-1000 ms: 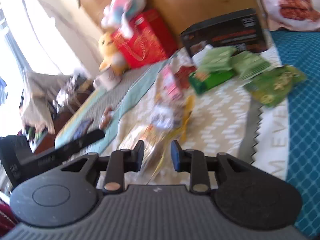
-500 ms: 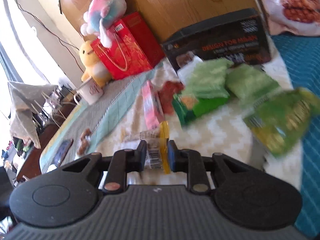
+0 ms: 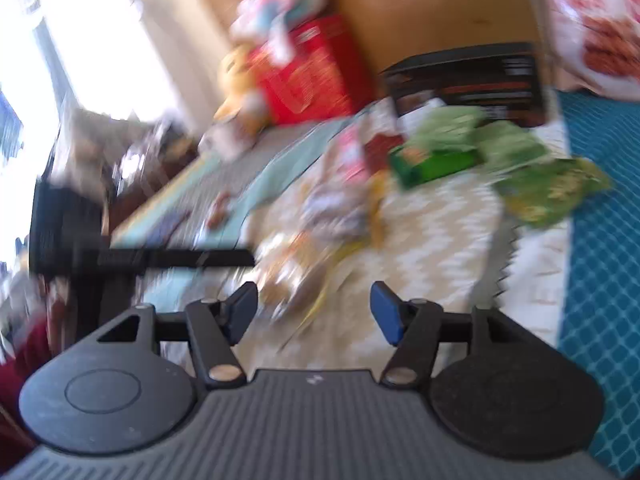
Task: Organize snacks
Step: 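Lift the biscuit packet with the right tool toward the black tin box, then lower the biscuit packet into the tin box and open the right tool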
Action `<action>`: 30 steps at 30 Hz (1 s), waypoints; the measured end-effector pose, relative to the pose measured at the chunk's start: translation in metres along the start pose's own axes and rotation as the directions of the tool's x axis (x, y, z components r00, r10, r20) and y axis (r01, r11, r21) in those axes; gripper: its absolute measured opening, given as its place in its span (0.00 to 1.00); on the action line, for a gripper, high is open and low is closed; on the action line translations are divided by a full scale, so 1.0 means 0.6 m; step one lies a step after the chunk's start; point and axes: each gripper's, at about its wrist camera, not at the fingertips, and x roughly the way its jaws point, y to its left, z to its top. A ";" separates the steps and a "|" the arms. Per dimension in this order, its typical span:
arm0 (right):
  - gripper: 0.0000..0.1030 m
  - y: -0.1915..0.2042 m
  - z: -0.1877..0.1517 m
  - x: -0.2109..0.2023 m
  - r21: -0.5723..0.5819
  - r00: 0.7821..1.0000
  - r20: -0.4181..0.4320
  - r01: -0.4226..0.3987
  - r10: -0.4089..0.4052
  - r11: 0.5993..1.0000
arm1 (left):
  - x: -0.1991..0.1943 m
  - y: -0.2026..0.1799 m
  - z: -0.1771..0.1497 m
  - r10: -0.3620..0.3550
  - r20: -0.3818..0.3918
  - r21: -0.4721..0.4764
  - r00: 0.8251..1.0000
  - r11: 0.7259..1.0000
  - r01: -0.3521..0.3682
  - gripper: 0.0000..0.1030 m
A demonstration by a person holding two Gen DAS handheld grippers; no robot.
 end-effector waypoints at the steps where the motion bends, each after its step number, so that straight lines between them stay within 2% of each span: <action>1: 0.63 0.015 -0.004 0.009 -0.057 1.000 -0.012 0.012 -0.013 0.998 | 0.007 -0.005 -0.001 -0.018 -0.024 -0.003 1.000 1.000 0.018 0.54; 3: 0.59 0.036 -0.012 0.027 -0.147 0.999 -0.018 0.041 -0.044 0.988 | 0.017 -0.020 -0.007 -0.012 -0.040 0.017 0.999 1.000 0.013 0.49; 6: 0.52 0.041 -0.008 0.046 -0.185 0.995 -0.017 0.094 -0.098 0.978 | 0.021 -0.053 -0.009 -0.004 -0.032 0.070 0.999 0.997 0.006 0.49; 11: 0.48 0.028 -0.001 -0.001 -0.179 0.992 0.044 0.124 -0.118 0.976 | 0.034 -0.086 0.012 -0.074 -0.049 0.073 0.996 0.994 0.078 0.49; 16: 0.48 0.009 0.023 -0.051 -0.166 0.973 0.147 0.203 -0.179 0.965 | 0.055 -0.141 0.060 -0.120 -0.016 0.145 0.993 0.982 0.121 0.49; 22: 0.48 -0.049 0.125 -0.065 -0.175 0.944 0.262 0.252 -0.202 0.952 | 0.108 -0.182 0.195 -0.121 0.045 0.207 0.992 0.972 0.109 0.49; 26: 0.48 -0.104 0.222 -0.024 -0.166 0.930 0.302 0.265 -0.207 0.950 | 0.175 -0.188 0.305 -0.044 0.094 0.235 0.995 0.972 0.021 0.50; 30: 0.48 -0.166 0.299 0.045 -0.121 0.935 0.281 0.256 -0.215 0.959 | 0.251 -0.165 0.376 0.044 0.105 0.206 0.994 0.976 -0.065 0.50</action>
